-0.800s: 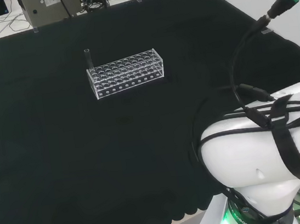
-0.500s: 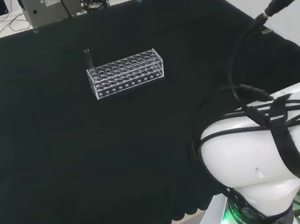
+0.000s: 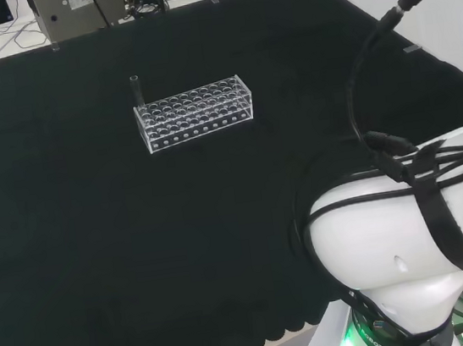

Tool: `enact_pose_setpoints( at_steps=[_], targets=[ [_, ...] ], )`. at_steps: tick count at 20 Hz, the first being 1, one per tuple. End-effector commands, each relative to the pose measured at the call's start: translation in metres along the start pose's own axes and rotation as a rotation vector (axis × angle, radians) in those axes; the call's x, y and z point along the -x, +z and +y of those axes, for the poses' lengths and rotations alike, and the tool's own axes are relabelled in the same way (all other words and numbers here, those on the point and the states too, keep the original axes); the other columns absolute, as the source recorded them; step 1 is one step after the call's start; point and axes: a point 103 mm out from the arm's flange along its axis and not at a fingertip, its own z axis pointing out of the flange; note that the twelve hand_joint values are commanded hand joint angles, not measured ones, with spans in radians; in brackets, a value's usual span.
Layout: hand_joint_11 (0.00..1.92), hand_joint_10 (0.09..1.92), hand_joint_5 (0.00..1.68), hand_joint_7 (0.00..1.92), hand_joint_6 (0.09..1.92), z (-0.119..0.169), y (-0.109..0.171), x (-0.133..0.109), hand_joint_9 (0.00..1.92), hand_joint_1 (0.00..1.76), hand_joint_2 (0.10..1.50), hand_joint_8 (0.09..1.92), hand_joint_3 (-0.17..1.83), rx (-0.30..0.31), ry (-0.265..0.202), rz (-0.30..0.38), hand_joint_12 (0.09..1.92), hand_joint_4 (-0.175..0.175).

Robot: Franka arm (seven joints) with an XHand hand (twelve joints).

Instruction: Pick up the test tube.

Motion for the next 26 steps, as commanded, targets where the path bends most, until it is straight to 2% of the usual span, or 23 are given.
enact_pose_setpoints(
  at_steps=[1,6,18,22,26],
  targets=[
    [0.00,0.90,0.18,0.04,0.09,0.049,0.017,-0.004,0.03,0.59,1.10,0.77,-0.14,-0.058,-0.048,0.033,1.50,-0.066],
    [0.00,0.96,0.24,0.12,0.09,0.083,0.034,-0.008,0.12,0.65,1.10,0.87,-0.16,-0.119,-0.065,0.030,1.58,-0.084],
    [0.03,0.96,0.27,0.14,0.09,0.156,0.068,-0.007,0.17,0.68,1.11,0.89,-0.17,-0.255,-0.083,0.074,1.59,-0.090],
    [0.04,0.96,0.27,0.14,0.09,0.175,0.082,-0.013,0.18,0.70,1.11,0.90,-0.17,-0.301,-0.108,0.099,1.58,-0.090],
    [0.06,0.96,0.27,0.15,0.09,0.190,0.099,-0.020,0.20,0.71,1.11,0.91,-0.17,-0.344,-0.123,0.093,1.58,-0.092]
  ],
)
